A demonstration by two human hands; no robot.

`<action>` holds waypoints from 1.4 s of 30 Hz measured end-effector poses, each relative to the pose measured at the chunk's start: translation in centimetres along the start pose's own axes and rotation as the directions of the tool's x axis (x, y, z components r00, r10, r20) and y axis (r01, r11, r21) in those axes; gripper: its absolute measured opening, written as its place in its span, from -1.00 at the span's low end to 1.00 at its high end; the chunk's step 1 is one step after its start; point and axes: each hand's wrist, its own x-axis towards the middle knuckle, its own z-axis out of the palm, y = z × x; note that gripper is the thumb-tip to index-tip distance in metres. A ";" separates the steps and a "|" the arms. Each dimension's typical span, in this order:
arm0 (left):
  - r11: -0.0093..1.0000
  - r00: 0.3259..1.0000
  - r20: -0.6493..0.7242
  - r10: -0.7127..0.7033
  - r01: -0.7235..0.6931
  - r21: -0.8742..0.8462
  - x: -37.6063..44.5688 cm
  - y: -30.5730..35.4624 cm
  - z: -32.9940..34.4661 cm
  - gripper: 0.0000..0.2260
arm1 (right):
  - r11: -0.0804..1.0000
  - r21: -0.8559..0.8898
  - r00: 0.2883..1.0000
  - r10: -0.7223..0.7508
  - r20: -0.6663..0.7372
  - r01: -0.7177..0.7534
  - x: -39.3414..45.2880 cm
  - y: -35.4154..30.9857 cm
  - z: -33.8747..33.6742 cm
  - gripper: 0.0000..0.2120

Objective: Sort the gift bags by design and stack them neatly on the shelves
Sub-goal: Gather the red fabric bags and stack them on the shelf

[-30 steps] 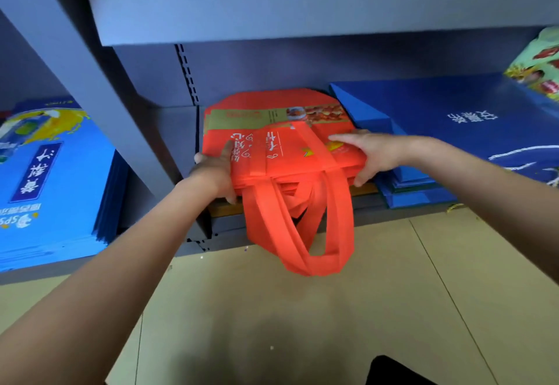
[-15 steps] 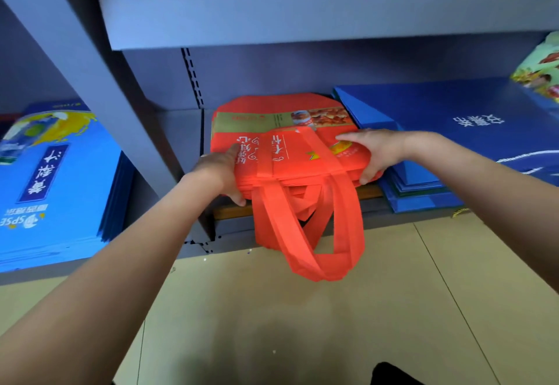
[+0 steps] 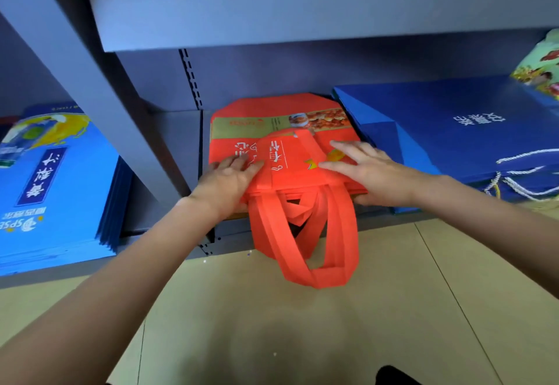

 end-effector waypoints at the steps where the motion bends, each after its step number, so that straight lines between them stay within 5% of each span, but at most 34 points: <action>1: 0.999 1.000 -0.015 0.002 -0.003 -0.044 0.1 -0.3 -0.3 -0.20 | 0.998 0.041 0.997 -0.053 -0.047 0.055 -0.3 -0.3 0.0 -0.24; 5: 0.982 0.999 0.020 -0.029 0.032 -0.186 -0.1 -0.6 -1.8 -0.34 | 0.947 0.301 0.990 -0.081 -0.119 0.113 0.0 -1.4 0.7 -0.37; 10: 0.942 0.996 0.069 -0.054 0.074 -0.327 -0.2 -0.8 -2.3 -0.47 | 0.756 0.635 0.977 0.213 -0.004 -0.162 2.3 -0.2 -0.2 -0.44; 14: 0.907 0.995 -0.032 -0.096 0.074 -0.414 -0.2 -0.7 -2.1 -0.73 | 0.323 0.925 0.958 0.261 0.118 -0.202 3.6 -2.1 -1.1 -0.42; 17: 0.907 0.993 -0.046 -0.108 0.080 -0.414 -0.1 -0.7 -1.9 -0.75 | -0.104 0.994 0.928 0.373 0.003 0.038 4.3 -2.7 -2.6 -0.55; 19: 0.909 0.992 -0.052 -0.114 0.083 -0.408 -0.1 -0.7 -1.6 -0.75 | -0.258 0.954 0.925 0.376 -0.047 0.154 3.7 -1.6 -4.5 -0.66; 21: 0.908 0.993 -0.061 -0.104 0.070 -0.412 0.0 -0.7 -1.4 -0.76 | -0.152 0.980 0.977 0.190 -0.095 0.125 2.2 -0.1 -6.1 -0.64; 25: 0.902 0.987 -0.126 -0.098 0.034 -0.431 -0.3 -0.7 -1.4 -0.77 | 0.145 0.986 0.979 -0.174 0.109 -0.084 -0.5 2.4 -5.8 -0.23; 28: 0.888 0.973 -0.198 -0.119 0.015 -0.460 -0.5 -0.6 -1.6 -0.75 | 0.204 0.976 0.995 -0.053 0.085 -0.072 -1.1 3.0 -4.8 -0.27; 30: 0.891 0.948 -0.267 -0.170 0.032 -0.453 -0.5 -0.5 -1.9 -0.74 | 0.243 0.970 0.990 0.140 -0.014 -0.020 -0.7 3.7 -4.3 -0.67; 31: 0.893 0.928 -0.310 -0.207 0.049 -0.448 -0.4 -0.5 -2.0 -0.74 | 0.428 0.904 0.973 0.217 -0.084 -0.017 -0.6 4.1 -4.4 -0.74; 33: 0.894 0.880 -0.391 -0.268 0.076 -0.441 -0.3 -0.4 -2.3 -0.74 | 0.842 0.530 0.970 0.203 -0.135 -0.102 -0.4 4.4 -3.7 -0.41; 34: 0.896 0.860 -0.422 -0.287 0.085 -0.437 -0.2 -0.4 -2.4 -0.73 | 0.930 0.355 0.979 0.152 -0.132 -0.097 -0.2 4.0 -3.1 -0.26; 36: 0.903 0.837 -0.449 -0.311 0.113 -0.415 -0.1 -0.4 -2.4 -0.71 | 0.920 0.390 0.973 0.117 -0.199 -0.031 0.3 2.6 -2.0 -0.22; 39: 0.912 0.849 -0.429 -0.308 0.136 -0.386 -0.2 -0.2 -1.9 -0.67 | 0.630 0.774 0.833 0.395 -0.387 0.061 1.8 0.6 -2.6 -0.68; 42: 0.919 0.846 -0.456 -0.277 0.095 -0.382 -0.5 0.2 -1.0 -0.68 | 0.624 0.768 0.728 0.593 -0.345 -0.145 3.5 0.2 -3.2 -0.76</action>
